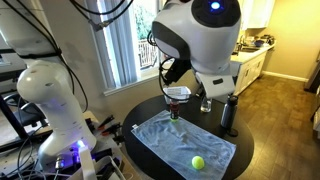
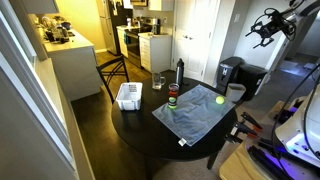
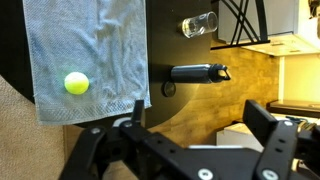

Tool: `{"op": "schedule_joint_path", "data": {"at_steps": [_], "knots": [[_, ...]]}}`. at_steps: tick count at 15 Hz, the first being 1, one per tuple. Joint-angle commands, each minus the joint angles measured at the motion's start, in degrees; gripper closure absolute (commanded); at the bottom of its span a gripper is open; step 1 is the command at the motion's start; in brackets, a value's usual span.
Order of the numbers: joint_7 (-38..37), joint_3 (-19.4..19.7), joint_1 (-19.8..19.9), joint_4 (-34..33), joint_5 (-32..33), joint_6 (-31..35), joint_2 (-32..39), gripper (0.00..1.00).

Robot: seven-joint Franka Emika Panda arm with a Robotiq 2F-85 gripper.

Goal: Put the tennis ball into the tennis ball canister

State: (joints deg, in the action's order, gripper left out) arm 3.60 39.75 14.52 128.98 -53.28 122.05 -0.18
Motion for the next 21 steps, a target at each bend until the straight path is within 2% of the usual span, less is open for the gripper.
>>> {"op": "schedule_joint_path", "data": {"at_steps": [1,9,13,16,21], "knots": [[-2.87,-4.95,2.91,-6.06,-5.43,0.46,10.52,0.0],[-10.48,-14.72,7.82,-15.3,-4.29,7.37,26.17,0.0],[-12.73,-17.05,9.34,-18.6,-3.25,9.42,32.18,0.0],[-13.02,-18.97,10.5,-21.02,-3.74,8.52,35.66,0.0],[-13.1,-21.2,9.43,-24.05,-2.84,9.91,40.09,0.0]]}}
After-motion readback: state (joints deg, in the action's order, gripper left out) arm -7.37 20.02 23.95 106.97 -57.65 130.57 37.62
